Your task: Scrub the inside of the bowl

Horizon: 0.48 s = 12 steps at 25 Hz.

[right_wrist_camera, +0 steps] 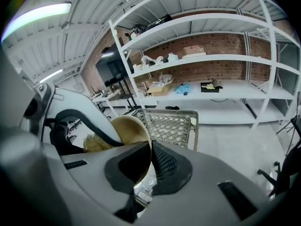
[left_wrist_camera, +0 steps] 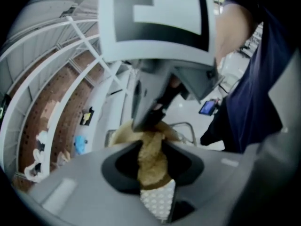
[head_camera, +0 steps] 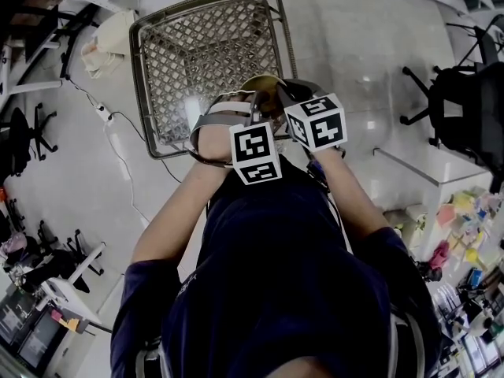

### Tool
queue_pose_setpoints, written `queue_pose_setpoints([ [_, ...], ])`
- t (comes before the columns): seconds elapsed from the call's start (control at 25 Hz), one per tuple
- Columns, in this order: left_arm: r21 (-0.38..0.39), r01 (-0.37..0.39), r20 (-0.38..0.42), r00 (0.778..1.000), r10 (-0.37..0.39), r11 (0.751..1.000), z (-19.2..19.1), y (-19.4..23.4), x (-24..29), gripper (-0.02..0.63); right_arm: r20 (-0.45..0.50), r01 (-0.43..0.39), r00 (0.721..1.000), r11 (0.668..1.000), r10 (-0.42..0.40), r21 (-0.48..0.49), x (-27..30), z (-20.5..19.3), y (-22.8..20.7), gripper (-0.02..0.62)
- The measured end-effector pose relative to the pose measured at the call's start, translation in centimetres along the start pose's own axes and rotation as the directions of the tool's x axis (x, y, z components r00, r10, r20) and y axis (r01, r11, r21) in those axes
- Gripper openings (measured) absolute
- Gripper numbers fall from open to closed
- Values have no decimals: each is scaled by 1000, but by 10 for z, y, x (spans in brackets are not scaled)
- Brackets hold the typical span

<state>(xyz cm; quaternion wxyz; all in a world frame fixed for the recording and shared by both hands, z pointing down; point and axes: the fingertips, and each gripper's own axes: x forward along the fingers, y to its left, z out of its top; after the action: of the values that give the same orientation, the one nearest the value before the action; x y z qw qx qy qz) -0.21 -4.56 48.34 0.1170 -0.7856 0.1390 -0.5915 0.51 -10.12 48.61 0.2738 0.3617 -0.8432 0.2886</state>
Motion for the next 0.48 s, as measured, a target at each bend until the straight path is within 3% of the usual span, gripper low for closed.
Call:
queue_pose_setpoints([
  [0.28, -23, -92, -40, 995, 91, 996, -19, 34, -11, 119, -7, -11, 1000, 1000, 11, 10, 2, -3, 3, 14],
  [0.48, -16, -36, -115, 993, 34, 999, -31, 18, -9, 120, 3, 6, 1000, 1000, -6, -3, 1, 1, -1, 15],
])
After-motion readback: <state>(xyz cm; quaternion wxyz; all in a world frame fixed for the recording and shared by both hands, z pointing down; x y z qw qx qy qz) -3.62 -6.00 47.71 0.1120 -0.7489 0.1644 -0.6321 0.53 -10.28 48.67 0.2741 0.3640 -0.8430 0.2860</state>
